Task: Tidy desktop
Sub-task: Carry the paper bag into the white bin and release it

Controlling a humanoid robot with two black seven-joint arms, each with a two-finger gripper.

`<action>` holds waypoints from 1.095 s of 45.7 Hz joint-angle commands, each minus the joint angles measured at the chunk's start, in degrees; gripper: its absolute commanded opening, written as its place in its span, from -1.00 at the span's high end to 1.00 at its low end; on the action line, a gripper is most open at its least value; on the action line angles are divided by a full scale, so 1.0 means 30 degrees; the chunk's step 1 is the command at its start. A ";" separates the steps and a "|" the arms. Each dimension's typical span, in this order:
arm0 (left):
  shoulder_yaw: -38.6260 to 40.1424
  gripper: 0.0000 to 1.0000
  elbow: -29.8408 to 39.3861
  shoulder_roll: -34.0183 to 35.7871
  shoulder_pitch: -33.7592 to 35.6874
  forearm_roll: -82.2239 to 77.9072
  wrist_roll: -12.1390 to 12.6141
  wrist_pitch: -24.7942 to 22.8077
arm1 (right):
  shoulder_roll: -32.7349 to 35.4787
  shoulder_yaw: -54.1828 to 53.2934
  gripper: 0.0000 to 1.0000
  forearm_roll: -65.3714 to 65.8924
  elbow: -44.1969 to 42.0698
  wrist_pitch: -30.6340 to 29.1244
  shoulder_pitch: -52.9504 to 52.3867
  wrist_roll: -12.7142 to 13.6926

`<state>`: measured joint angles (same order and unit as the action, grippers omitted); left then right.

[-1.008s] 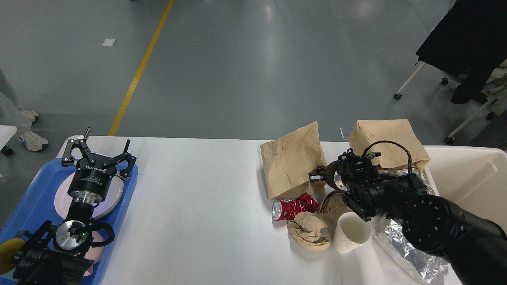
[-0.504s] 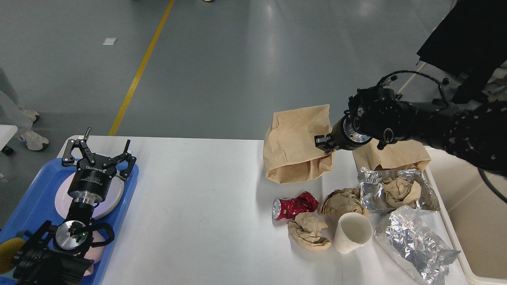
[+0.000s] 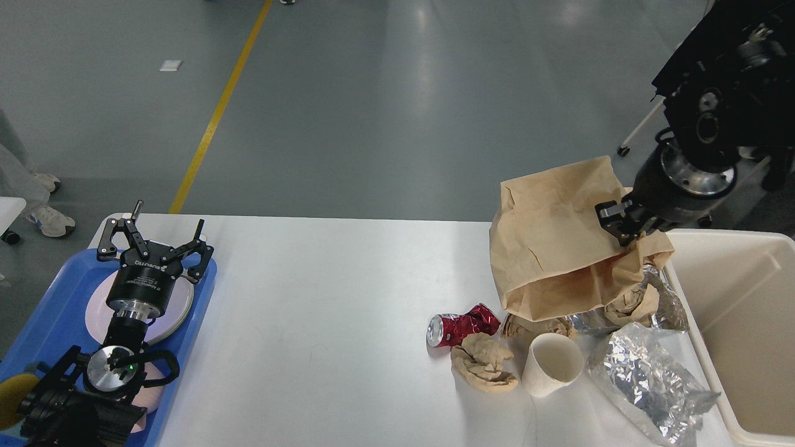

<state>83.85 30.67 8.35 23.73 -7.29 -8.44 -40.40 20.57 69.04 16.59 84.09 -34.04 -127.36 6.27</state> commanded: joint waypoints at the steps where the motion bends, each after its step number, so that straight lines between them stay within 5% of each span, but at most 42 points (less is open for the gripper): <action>1: 0.0001 -0.94 -0.0026 0.0030 0.0001 0.0000 -0.0027 0.0020 | 0.1024 0.1795 1.00 -0.0870 0.2464 0.0183 -0.2661 -0.0215; 13: 0.0001 -0.94 -0.0026 0.0000 0.0001 0.0000 -0.0027 0.0020 | 0.2048 0.4785 1.00 -0.1957 0.2497 0.1676 -0.3339 -0.0596; 21: 0.0001 -0.93 -0.0026 0.0001 0.0001 0.0029 -0.0027 0.0020 | 0.5472 0.6107 1.00 -0.1227 -0.0604 0.1912 -0.0912 -0.0391; 34: 0.0001 -0.93 -0.0026 0.0029 0.0001 0.0029 -0.0027 0.0020 | 0.9344 0.2245 1.00 -0.0580 -1.1002 0.2672 0.9717 -0.0450; 45: 0.0001 -0.94 -0.0026 0.0001 0.0001 0.0000 -0.0027 0.0020 | 0.8702 -0.3644 1.00 -0.0551 -1.7745 0.5015 1.9827 -0.0567; 50: 0.0001 -0.93 -0.0026 0.0030 0.0001 0.0000 -0.0027 0.0020 | 0.7795 -0.6136 1.00 -0.0580 -1.9561 0.7737 2.4046 -0.0567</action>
<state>83.85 30.58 8.38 23.73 -7.28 -8.53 -40.33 46.56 57.67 14.92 30.80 -18.01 -67.13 4.61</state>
